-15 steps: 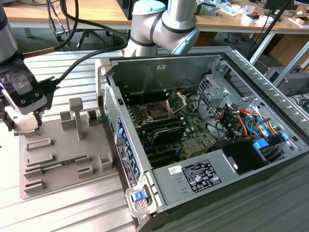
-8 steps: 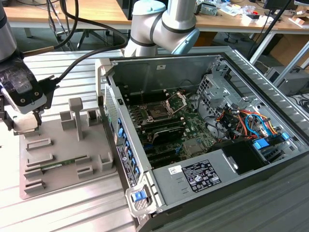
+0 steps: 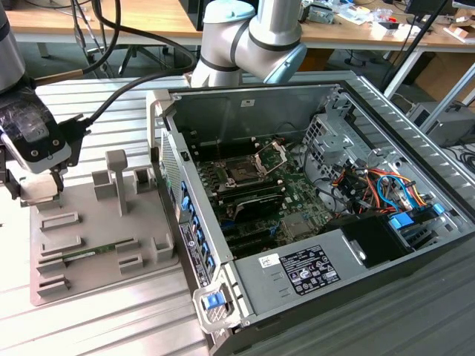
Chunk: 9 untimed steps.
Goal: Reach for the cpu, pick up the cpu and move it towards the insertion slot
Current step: 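Pick up the cpu and move it towards the insertion slot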
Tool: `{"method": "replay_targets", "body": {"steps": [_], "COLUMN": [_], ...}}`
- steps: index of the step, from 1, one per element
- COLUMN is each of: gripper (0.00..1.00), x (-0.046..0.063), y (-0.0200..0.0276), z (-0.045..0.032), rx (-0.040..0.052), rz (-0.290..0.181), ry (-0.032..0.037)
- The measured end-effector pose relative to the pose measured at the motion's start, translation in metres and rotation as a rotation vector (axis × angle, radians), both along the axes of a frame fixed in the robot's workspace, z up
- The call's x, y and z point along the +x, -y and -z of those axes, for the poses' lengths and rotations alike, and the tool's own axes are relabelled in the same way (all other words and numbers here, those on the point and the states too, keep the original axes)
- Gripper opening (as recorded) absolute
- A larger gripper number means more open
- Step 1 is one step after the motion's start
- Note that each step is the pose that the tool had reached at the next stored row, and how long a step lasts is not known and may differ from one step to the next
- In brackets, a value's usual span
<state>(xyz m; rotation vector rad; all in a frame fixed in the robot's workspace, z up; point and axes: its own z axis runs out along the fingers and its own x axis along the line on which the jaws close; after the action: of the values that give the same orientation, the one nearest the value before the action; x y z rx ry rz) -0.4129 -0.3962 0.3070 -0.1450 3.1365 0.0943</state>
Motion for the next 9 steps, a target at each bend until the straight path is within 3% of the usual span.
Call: {"method": "replay_targets", "body": {"steps": [9], "gripper": [0.54], "x": [0.0000], "y": [0.0000], "z": [-0.0028], "rx": [0.0006], "rz": [0.000], "ry": [0.0000]}}
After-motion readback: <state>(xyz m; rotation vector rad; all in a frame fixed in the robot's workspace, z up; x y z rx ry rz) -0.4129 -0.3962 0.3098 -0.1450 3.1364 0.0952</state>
